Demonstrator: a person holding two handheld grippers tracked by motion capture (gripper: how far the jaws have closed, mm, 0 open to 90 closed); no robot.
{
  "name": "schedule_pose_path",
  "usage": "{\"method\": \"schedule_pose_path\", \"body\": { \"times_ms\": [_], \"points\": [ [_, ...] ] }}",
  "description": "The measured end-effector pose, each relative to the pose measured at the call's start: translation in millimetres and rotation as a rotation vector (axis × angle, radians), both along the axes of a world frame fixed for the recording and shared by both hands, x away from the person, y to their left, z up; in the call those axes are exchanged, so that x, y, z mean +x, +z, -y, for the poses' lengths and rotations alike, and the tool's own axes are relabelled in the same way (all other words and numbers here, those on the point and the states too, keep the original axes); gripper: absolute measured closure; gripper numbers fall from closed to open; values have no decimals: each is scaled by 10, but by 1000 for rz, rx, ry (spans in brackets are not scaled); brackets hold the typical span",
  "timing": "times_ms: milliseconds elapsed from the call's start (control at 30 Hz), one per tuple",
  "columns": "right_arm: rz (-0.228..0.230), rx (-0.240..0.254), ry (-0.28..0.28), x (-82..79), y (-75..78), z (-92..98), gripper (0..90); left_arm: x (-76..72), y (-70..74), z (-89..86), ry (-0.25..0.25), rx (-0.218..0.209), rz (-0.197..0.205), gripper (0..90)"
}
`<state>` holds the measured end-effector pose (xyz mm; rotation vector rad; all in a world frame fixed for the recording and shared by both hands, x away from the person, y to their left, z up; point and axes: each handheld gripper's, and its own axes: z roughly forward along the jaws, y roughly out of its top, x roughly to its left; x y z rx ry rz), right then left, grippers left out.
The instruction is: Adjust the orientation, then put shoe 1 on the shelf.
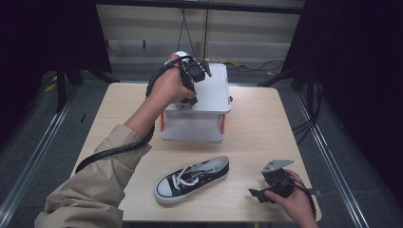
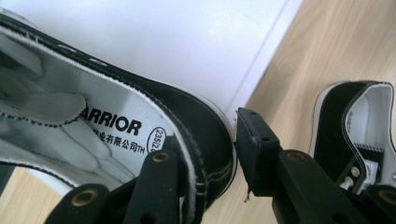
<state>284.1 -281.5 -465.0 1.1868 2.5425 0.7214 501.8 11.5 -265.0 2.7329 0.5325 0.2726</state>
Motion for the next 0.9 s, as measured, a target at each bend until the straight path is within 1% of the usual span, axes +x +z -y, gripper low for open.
{"method": "schedule_pose_path", "body": {
  "times_ms": [100,133,167,200,233,300,333,367,400,433,467,500,533,600,633,667,733,800,900],
  "points": [
    [-9,-1,-5,0,-10,11,184,56,-113,-28,-11,-15,-29,694],
    [-2,-4,-3,6,-13,19,184,57,-143,-36,-19,-5,-33,693],
    [-2,-5,-2,9,-16,22,184,45,-130,-48,-17,-21,-23,696],
    [-2,-5,-3,13,-19,23,184,40,-127,-64,-16,-23,-26,692],
    [-5,-1,-6,17,-24,19,184,42,-127,-72,-25,-3,-32,692],
    [-8,-8,-1,20,-24,6,184,28,-129,-99,-27,-15,-26,689],
    [-7,-7,3,21,-22,-2,184,24,-134,-107,-29,-13,-21,685],
    [-5,-3,4,21,-21,-5,184,22,-129,-119,-32,0,-26,682],
    [-4,-4,6,22,-18,-9,184,13,-133,-126,-27,-13,-17,680],
    [-5,-9,6,23,-13,-11,184,6,-128,-133,-34,-7,-6,670],
    [-4,-8,7,25,-11,-11,184,-6,-130,-134,-32,6,-11,666],
    [-4,-6,7,31,-8,-9,184,-12,-129,-139,-35,13,-2,662],
    [3,-4,6,35,-13,-13,184,-15,-129,-145,-27,3,1,656],
    [-2,-4,7,31,-13,-26,184,-15,-117,-162,-4,4,-8,648],
    [-2,-7,13,30,-16,-30,184,-15,-97,-173,-1,-8,4,649],
    [-1,-9,15,29,-19,-33,184,-20,-79,-183,8,-35,20,662],
    [-2,-11,10,27,-17,-30,184,-33,-30,-210,21,-68,45,633],
    [-1,-11,8,22,-20,-27,184,-46,6,-230,23,-73,45,598],
    [1,-13,6,15,-14,-24,184,-78,96,-274,36,-97,71,570]
  ]
}}
